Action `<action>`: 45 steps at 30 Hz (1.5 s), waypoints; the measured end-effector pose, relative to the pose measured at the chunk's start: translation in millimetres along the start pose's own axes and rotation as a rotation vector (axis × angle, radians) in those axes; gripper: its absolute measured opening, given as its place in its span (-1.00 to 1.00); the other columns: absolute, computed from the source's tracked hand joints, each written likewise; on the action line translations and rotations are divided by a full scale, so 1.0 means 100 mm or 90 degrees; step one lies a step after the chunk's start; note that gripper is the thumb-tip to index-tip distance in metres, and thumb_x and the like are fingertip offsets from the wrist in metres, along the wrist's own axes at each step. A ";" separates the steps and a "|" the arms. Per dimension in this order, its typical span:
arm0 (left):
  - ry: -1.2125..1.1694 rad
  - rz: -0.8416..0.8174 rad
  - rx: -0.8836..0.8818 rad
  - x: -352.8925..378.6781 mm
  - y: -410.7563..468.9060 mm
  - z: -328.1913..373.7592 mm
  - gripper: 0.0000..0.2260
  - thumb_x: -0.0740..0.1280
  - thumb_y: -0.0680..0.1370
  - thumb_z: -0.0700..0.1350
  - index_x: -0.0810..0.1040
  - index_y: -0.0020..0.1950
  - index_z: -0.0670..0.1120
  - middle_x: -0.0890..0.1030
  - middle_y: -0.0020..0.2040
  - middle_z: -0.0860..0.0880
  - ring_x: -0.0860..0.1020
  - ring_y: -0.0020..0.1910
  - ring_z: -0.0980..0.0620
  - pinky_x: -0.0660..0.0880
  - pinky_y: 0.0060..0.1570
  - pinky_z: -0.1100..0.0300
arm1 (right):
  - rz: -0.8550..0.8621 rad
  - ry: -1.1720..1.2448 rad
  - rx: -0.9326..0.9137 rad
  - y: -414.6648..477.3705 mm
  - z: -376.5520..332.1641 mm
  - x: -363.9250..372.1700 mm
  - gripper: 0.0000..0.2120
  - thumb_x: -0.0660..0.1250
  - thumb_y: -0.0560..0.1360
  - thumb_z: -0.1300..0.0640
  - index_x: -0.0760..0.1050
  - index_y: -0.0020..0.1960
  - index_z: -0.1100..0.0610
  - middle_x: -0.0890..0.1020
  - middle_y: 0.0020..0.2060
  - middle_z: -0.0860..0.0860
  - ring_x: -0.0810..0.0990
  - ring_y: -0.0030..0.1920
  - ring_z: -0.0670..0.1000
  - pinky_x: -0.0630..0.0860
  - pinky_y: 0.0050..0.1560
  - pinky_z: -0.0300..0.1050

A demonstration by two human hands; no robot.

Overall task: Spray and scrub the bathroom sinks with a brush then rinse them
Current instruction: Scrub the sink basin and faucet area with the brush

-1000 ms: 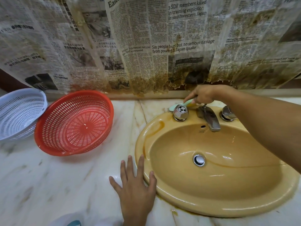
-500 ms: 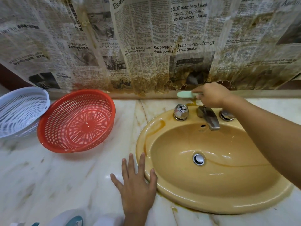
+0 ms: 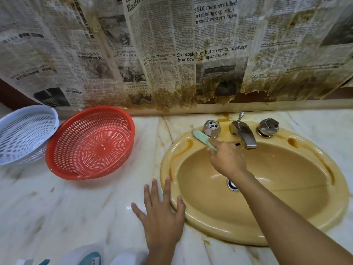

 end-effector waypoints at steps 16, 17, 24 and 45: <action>0.002 0.006 0.004 0.00 -0.02 0.00 -0.40 -0.02 0.61 0.32 0.07 0.66 0.27 0.16 0.67 0.03 0.01 0.67 -0.05 -0.08 0.50 -0.45 | 0.050 0.107 0.071 -0.31 -0.01 0.30 -0.59 0.15 0.68 -0.03 0.30 0.52 -0.12 0.64 0.04 0.15 0.55 0.11 0.27 0.44 -0.08 0.04; 0.000 0.005 0.003 -0.01 -0.02 0.00 -0.40 -0.03 0.61 0.32 0.07 0.66 0.27 0.15 0.67 0.03 0.00 0.67 -0.05 -0.09 0.50 -0.45 | 0.044 0.107 0.063 -0.23 -0.04 0.30 -0.60 0.15 0.68 -0.03 0.32 0.52 -0.11 0.64 0.07 0.16 0.56 0.12 0.27 0.45 -0.05 0.05; -0.013 -0.002 -0.004 -0.04 -0.02 0.01 -0.41 -0.04 0.60 0.32 0.06 0.65 0.29 0.15 0.67 0.04 0.00 0.67 -0.04 -0.09 0.50 -0.45 | -0.007 0.157 0.062 0.30 -0.37 0.21 -0.62 0.18 0.68 -0.01 0.40 0.48 -0.07 0.58 0.15 0.16 0.55 0.16 0.23 0.48 0.04 0.05; -0.030 0.004 -0.005 -0.06 -0.02 0.01 -0.40 0.00 0.60 0.32 0.11 0.65 0.27 0.17 0.67 0.04 0.02 0.67 -0.04 -0.10 0.51 -0.44 | -0.030 0.149 0.050 -0.04 -0.23 0.20 -0.62 0.18 0.66 -0.04 0.44 0.47 -0.17 0.63 0.16 0.14 0.57 0.15 0.22 0.52 -0.01 0.00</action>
Point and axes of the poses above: each hand's wrist, its own y-axis towards the middle knuckle, its own x-axis out of the palm, z = x × y, the point moved 1 cm from there along y, towards the middle knuckle
